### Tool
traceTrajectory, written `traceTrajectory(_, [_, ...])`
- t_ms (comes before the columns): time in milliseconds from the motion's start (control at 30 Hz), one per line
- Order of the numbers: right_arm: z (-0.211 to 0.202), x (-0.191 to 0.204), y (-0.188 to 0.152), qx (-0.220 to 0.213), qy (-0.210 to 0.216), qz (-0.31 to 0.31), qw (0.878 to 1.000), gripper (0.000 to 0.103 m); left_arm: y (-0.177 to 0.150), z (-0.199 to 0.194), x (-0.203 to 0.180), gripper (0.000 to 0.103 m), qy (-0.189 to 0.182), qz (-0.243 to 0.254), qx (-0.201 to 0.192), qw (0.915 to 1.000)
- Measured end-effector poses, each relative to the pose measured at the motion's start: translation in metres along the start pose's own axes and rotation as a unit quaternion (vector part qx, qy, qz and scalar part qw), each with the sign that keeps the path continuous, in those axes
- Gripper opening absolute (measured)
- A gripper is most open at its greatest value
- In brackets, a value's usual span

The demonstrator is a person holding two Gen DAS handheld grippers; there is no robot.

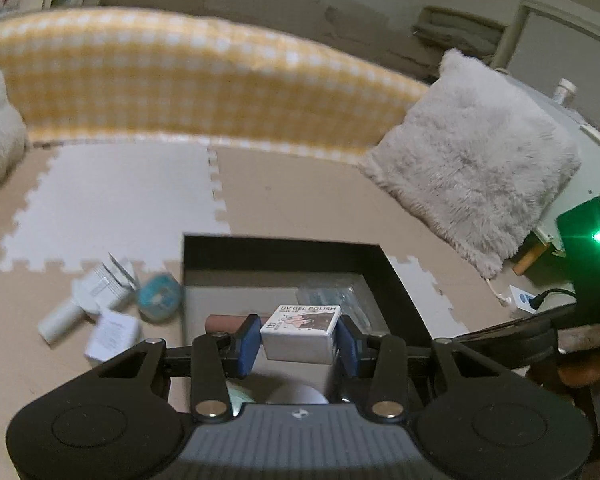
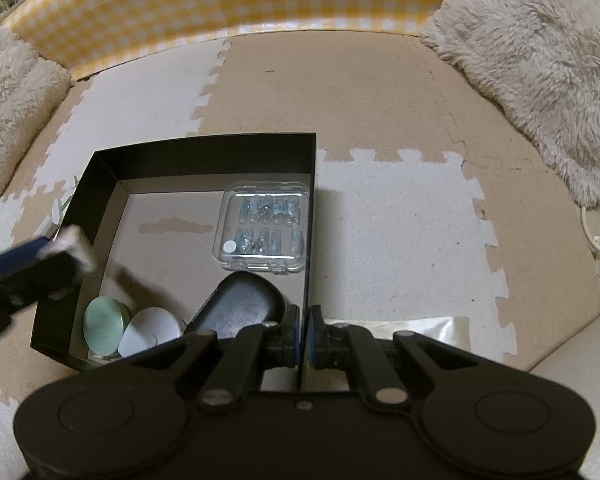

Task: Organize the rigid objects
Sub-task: 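Carry the gel polish box into the black box and open the left gripper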

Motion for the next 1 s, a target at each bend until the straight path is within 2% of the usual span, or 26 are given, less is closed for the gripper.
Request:
traceTrajectory(200, [0.000, -0.001, 0.000, 0.000, 0.002, 0.002, 1.000, 0.005, -0.006, 0.031, -0.001, 0.042, 0.044, -0.057, 0.008, 0.9974])
traceTrajectory(267, [0.001, -0.001, 0.000, 0.000, 0.003, 0.004, 1.000, 0.005, -0.009, 0.041, -0.003, 0.042, 0.048, -0.068, 0.009, 0.9965])
traceTrajectory(400, [0.001, -0.001, 0.000, 0.000, 0.005, 0.004, 1.000, 0.005, -0.017, 0.054, -0.006, 0.043, 0.046, -0.086, 0.036, 0.9946])
traceTrajectory(533, [0.001, -0.003, 0.001, 0.003, 0.009, 0.006, 1.000, 0.005, -0.022, 0.053, -0.009, 0.053, 0.038, -0.065, 0.054, 0.9958])
traceTrajectory(767, [0.001, -0.004, 0.001, 0.003, 0.011, 0.007, 1.000, 0.005, -0.028, 0.041, -0.012, 0.063, 0.033, -0.034, 0.071, 0.9963])
traceTrajectory(900, [0.001, -0.004, 0.001, 0.003, 0.010, 0.005, 1.000, 0.005, -0.033, 0.033, -0.014, 0.065, 0.023, -0.021, 0.079, 0.9964])
traceTrajectory(1000, [0.001, -0.004, 0.000, 0.002, 0.009, 0.004, 1.000, 0.005, -0.032, 0.027, -0.018, 0.071, 0.015, -0.015, 0.080, 0.9965])
Point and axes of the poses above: each gripper's, at about its wrist camera, not at the fingertips, and z roughly the way its jaws point, x to its left, y to its top, the point moved 3 cm from there along z, roughly the way its jaws point, and after that the axes turned 3 degrees about -x, right-handed, at the moved point
